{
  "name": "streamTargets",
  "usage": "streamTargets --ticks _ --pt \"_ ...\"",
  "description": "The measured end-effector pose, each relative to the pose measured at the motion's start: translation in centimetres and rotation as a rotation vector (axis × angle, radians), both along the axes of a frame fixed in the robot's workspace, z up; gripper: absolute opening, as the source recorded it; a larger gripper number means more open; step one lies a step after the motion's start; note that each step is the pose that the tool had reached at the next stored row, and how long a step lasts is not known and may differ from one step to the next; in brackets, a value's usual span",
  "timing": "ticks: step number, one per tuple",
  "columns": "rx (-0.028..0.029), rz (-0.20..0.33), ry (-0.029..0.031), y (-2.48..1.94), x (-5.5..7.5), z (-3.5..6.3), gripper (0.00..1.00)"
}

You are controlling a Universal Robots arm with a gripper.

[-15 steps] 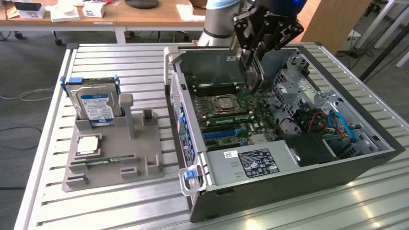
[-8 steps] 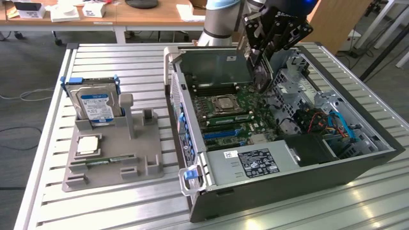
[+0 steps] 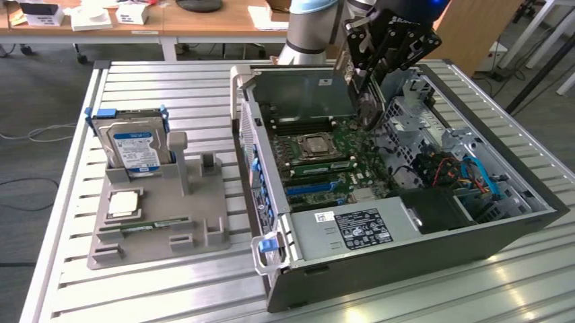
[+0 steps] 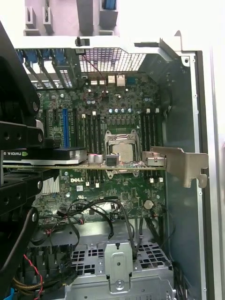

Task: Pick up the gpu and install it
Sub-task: 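Pick up the gpu and move the gpu toward the slot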

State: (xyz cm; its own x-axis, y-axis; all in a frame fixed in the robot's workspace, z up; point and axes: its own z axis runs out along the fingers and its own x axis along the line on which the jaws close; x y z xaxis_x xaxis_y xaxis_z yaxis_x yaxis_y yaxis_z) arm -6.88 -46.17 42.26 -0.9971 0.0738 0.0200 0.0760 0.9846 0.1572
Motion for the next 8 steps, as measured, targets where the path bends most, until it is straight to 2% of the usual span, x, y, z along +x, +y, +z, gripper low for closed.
streamTargets --ticks 8 --pt "0.0000 0.000 0.0002 0.00 0.34 0.00 0.27"
